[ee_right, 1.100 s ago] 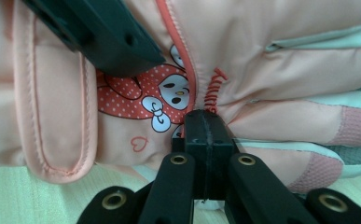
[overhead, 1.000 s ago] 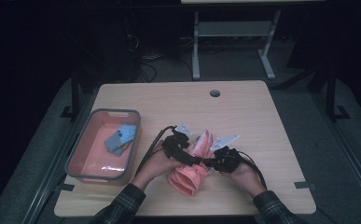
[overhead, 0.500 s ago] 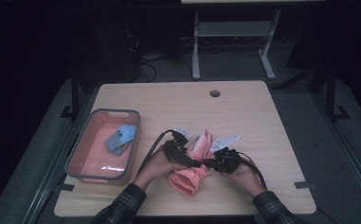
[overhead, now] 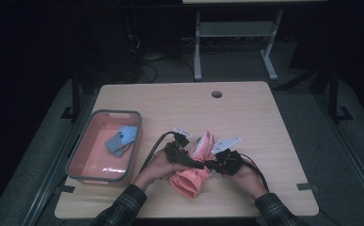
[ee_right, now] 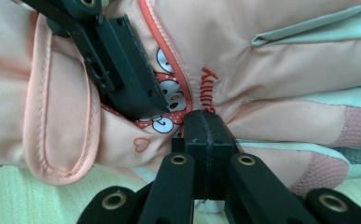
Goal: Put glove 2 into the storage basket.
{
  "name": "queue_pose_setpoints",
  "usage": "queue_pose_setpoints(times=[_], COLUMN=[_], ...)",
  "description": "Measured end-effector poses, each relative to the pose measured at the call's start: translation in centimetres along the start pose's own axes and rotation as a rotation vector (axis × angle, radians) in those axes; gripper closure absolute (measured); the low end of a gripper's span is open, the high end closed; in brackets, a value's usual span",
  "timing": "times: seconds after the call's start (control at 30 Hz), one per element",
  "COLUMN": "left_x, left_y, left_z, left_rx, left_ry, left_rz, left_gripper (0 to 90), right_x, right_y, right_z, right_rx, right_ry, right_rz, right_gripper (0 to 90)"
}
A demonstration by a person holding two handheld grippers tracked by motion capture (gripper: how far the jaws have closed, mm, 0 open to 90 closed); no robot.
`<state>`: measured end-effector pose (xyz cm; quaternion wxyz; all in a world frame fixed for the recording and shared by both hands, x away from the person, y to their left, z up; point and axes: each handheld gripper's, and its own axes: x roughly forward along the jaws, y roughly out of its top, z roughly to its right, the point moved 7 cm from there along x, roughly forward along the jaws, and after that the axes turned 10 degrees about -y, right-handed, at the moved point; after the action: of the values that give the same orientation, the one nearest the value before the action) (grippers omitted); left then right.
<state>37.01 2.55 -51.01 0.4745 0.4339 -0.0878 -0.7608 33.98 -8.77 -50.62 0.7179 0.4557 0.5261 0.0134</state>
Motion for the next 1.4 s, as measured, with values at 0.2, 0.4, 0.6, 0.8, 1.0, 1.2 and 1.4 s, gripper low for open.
queue_pose_setpoints(times=[0.2, 0.4, 0.6, 0.8, 1.0, 1.2, 1.4], left_x=[-0.1, -0.3, -0.6, -0.9, -1.2, -1.6, -2.1], left_y=[-0.1, -0.2, -0.1, 0.1, 0.4, 0.6, 0.7], left_z=[0.0, -0.1, -0.2, 0.1, 0.7, 1.3, 1.9], left_rx=[-0.003, 0.001, 0.004, -0.009, -0.028, -0.011, -0.001], left_ry=[-0.006, 0.013, 0.024, 0.021, 0.005, 0.002, 0.004], left_rz=[-0.011, -0.022, -0.026, -0.007, 0.017, 0.021, 0.024], left_gripper=[30.4, 43.1, 53.4, 57.2, 58.0, 58.9, 59.4], right_x=[0.1, 0.0, -1.0, -3.4, -4.0, -2.7, -1.4], right_y=[0.1, 0.0, 0.2, -0.1, -2.2, -4.2, -5.0], right_z=[0.0, 0.2, 0.5, 2.2, 5.4, 7.5, 7.4], right_rx=[0.008, 0.024, 0.027, 0.096, 0.156, 0.225, 0.184], right_ry=[0.006, 0.030, 0.059, 0.015, -0.114, -0.167, -0.203], right_rz=[0.002, 0.006, 0.032, 0.127, 0.144, 0.072, 0.020], right_gripper=[90.0, 90.0, 78.7, 50.1, 28.8, 18.0, 12.7])
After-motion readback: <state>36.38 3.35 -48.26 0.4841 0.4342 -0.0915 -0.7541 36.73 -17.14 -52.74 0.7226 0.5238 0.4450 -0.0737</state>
